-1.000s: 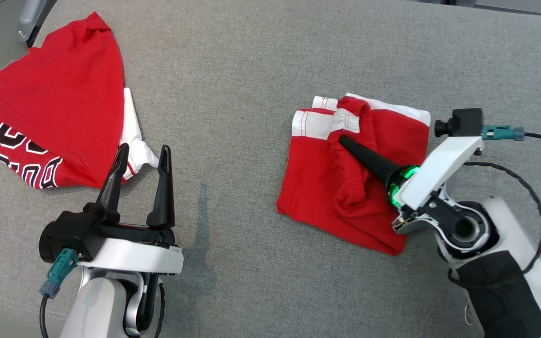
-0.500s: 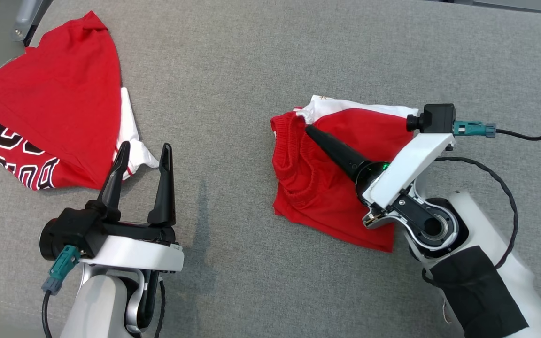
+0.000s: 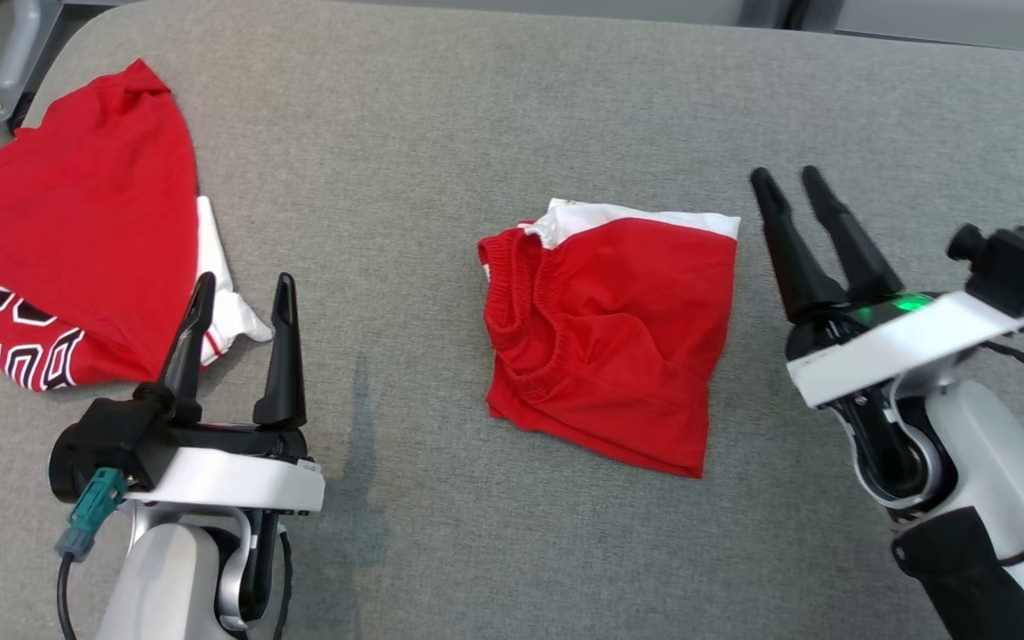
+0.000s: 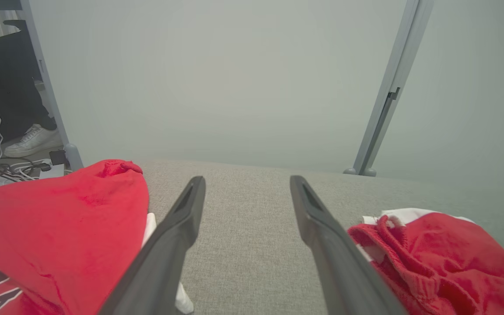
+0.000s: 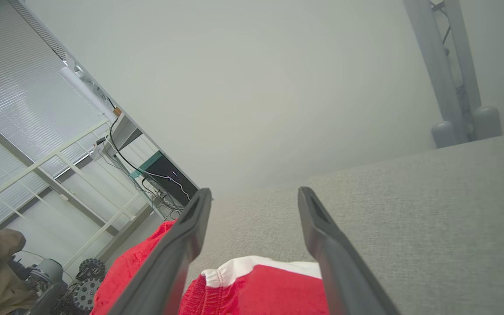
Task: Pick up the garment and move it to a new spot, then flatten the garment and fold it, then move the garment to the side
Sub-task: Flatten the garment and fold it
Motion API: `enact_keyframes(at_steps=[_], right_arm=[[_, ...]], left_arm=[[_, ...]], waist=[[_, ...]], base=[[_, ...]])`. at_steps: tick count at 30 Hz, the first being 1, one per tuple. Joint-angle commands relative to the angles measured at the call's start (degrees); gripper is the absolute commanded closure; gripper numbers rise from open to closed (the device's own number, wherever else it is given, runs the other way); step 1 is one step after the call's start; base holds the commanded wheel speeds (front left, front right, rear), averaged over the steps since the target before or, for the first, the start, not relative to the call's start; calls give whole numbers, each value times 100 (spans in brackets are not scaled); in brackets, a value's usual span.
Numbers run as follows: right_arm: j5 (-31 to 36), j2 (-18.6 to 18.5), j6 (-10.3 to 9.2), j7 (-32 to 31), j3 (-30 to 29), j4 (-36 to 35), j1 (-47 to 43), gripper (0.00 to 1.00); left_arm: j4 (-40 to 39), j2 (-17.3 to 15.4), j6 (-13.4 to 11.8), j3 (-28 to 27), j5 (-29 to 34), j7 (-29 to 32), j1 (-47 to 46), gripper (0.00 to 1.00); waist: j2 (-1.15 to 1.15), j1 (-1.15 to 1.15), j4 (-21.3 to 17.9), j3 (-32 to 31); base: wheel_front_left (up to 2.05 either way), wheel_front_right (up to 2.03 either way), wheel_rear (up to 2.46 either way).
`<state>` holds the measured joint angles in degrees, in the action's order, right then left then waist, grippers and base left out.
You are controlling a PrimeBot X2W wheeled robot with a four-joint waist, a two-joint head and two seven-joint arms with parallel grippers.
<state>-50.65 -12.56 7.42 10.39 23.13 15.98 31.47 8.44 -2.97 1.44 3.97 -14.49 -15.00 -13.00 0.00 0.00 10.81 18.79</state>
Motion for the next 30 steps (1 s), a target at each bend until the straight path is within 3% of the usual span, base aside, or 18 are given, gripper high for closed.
enact_keyframes(at_steps=[1,8,16,30], right_arm=[[183,-91,13,121,-65,15,-85,0],[1637,-246,13,477,-927,-287,-693,0],[2971,57,13,487,-2043,-883,-1636,0],[3564,360,13,379,-2385,-1103,-2624,0]], left_arm=[[-5,-35,-25,-43,23,-23,64,0],[-29,-87,12,-193,-29,-22,75,0],[77,-156,57,-190,-82,14,215,0],[104,-285,-42,-127,-107,290,812,0]], waist=[[0,0,-63,-39],[0,0,-272,-127],[0,0,-486,-376],[0,0,-700,-1174]], base=[[0,0,0],[0,0,0],[0,0,0],[0,0,0]])
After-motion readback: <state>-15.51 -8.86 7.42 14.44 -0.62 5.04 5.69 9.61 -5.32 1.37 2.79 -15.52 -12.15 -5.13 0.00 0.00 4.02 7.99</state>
